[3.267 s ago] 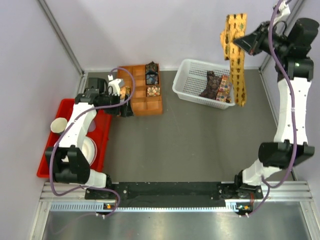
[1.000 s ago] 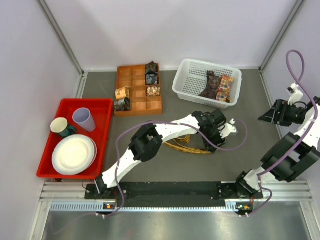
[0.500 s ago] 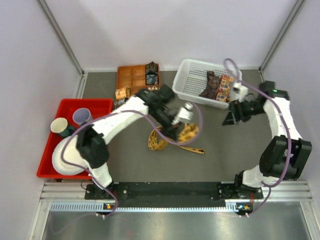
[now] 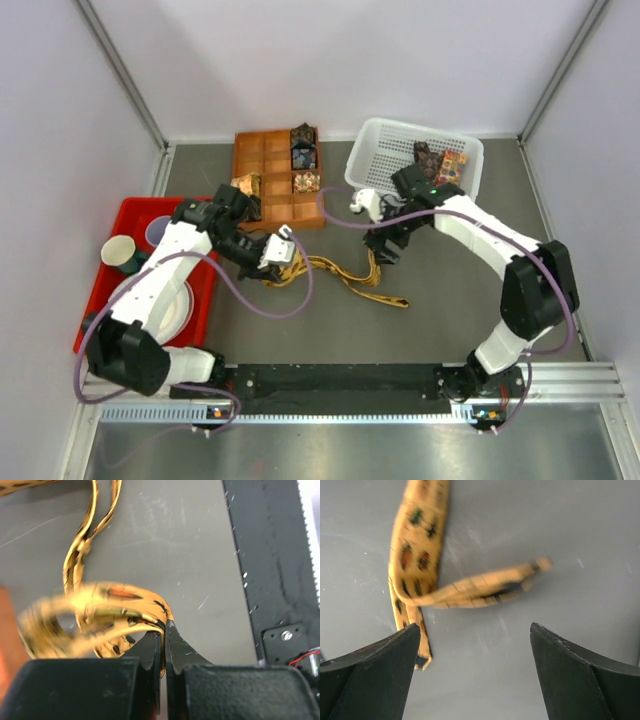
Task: Roll the ties
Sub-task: Flatten out the tie at the center of the board.
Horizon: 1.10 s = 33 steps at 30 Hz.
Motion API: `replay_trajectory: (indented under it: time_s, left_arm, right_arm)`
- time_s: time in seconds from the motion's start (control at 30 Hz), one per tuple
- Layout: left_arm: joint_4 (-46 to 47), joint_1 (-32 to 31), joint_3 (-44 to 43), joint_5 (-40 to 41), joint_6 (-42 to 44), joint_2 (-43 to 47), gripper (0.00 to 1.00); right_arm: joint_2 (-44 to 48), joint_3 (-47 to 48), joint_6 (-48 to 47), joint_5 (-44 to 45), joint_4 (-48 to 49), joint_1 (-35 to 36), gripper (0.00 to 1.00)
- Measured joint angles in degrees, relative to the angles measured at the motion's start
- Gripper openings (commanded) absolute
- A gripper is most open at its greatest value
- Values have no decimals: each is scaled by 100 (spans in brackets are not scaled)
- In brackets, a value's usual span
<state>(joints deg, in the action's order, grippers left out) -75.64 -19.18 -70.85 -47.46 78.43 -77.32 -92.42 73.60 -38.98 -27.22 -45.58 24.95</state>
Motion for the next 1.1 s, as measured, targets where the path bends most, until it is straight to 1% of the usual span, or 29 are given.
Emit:
replay_trajectory:
  time_s: [0.13, 0.27, 0.47, 0.57, 0.7, 0.77, 0.8, 0.83, 0.87, 0.9, 0.93, 1.0, 1.1]
  left_arm:
    - [-4, 190, 321, 199, 332, 487, 0]
    - [-33, 205, 804, 494, 627, 925, 0]
    - [-107, 205, 1126, 839, 955, 1257, 0]
    - [-105, 208, 1154, 916, 1032, 1257, 0]
    - [-103, 219, 1255, 992, 1088, 1281, 0]
    - [-101, 219, 1298, 1010, 1099, 1296, 0]
    - [-105, 219, 1311, 1012, 1104, 1307, 0]
    - [-105, 219, 1318, 1014, 1104, 1311, 0]
    - [-103, 219, 1318, 1014, 1104, 1316, 0]
    - [-103, 219, 1318, 1014, 1102, 1320, 0]
    - [-103, 219, 1318, 1014, 1097, 1320, 0]
    - [-103, 219, 1318, 1010, 1075, 1322, 0]
    - [-101, 219, 1331, 925, 1095, 1349, 5]
  right_arm:
    - [-142, -179, -144, 308, 461, 743, 89]
    - [-190, -505, -221, 494, 793, 1178, 88]
    - [-437, -800, -402, 782, 940, 1532, 83]
    - [-466, -979, -474, 815, 905, 1692, 82]
    - [-474, -1187, -553, 874, 866, 1731, 83]
    - [-474, -1364, -560, 977, 911, 1733, 78]
    - [-476, -1451, -560, 1073, 938, 1735, 74]
    - [-476, -1552, -584, 1226, 1023, 1742, 46]
    - [-450, -1604, -544, 1373, 1137, 1757, 25]
    - [-450, -1622, -505, 1482, 1215, 1766, 11]
    - [-450, -1624, -339, 1628, 1281, 1775, 0]
    - [-450, -1615, -229, 1801, 1333, 1742, 0]
    - [-420, -1604, -22, 1716, 1228, 1495, 0]
